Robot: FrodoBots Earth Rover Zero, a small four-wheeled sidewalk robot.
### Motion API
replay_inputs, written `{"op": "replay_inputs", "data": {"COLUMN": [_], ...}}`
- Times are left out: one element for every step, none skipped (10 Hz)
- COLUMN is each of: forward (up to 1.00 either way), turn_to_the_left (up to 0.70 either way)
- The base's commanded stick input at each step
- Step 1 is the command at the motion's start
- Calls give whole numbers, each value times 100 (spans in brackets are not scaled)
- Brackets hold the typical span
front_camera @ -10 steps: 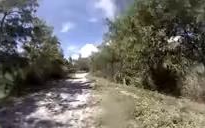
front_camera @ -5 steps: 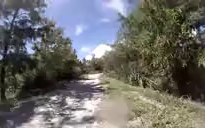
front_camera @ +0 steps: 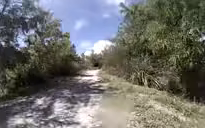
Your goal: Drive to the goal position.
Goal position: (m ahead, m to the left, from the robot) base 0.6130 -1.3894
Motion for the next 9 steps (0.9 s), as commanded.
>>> {"op": "replay_inputs", "data": {"forward": [82,82,82,82,82,82,82,82,82], "turn_to_the_left": [0,0,0,0,0,0,0,0,0]}}
